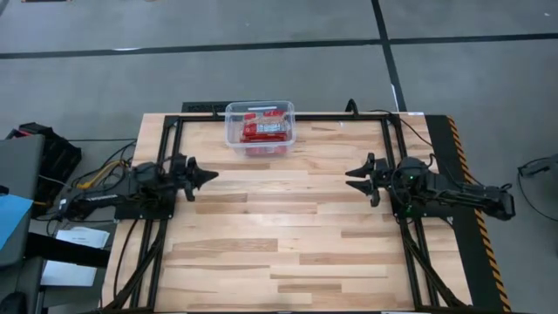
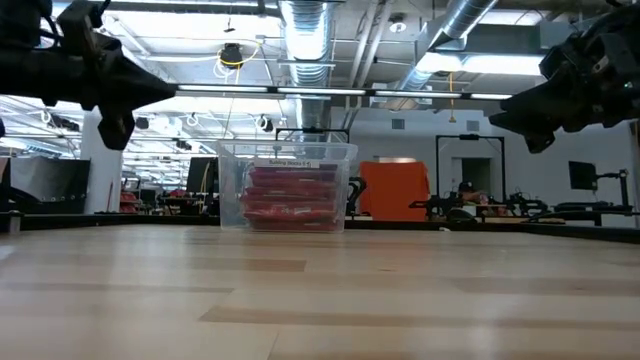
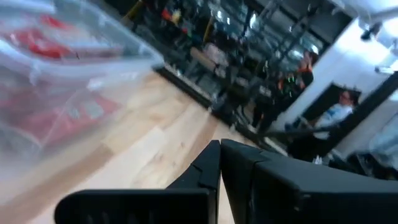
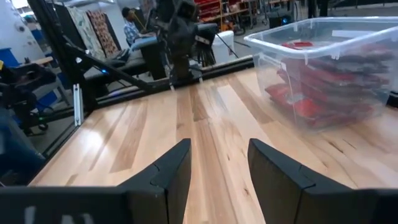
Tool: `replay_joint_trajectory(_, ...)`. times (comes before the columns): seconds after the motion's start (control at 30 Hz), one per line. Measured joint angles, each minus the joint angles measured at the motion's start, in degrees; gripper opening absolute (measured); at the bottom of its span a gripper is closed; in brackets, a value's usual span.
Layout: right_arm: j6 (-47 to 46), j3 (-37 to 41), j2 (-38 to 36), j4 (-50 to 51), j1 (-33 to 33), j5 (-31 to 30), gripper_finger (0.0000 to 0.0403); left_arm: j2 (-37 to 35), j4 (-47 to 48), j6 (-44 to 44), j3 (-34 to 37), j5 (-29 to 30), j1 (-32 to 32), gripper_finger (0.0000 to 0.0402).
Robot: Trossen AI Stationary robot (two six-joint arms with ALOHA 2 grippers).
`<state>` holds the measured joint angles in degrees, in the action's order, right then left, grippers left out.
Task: Sort popcorn bags into baskets
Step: Return to Home Position
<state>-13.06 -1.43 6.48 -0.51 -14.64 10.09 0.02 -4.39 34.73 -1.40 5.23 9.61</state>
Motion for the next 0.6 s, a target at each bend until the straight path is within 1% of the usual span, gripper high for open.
replay_joint_trajectory(0.13, -0.01, 0.0, 0.29, 0.02, 0.01, 0.28, 0.0188, 0.65, 1.55, 0.01, -0.01, 0.02, -2.04, 0.0)
replay_joint_trajectory(0.2, -0.02, 0.0, 0.29, 0.02, 0.01, 0.29, 0.0191, 0.69, 4.59, 0.03, -0.01, -0.27, -2.42, 0.0)
replay_joint_trajectory(0.43, -0.02, 0.0, 0.28, 0.04, 0.01, 0.3, 0.0194, 1.48, 4.78, 0.01, -0.05, -0.78, -2.49, 0.0)
replay_joint_trajectory(0.6, -0.02, 0.02, 0.25, 0.02, 0.01, 0.3, 0.0188, 1.46, 4.82, 0.0, -0.05, -0.82, -2.49, 0.0)
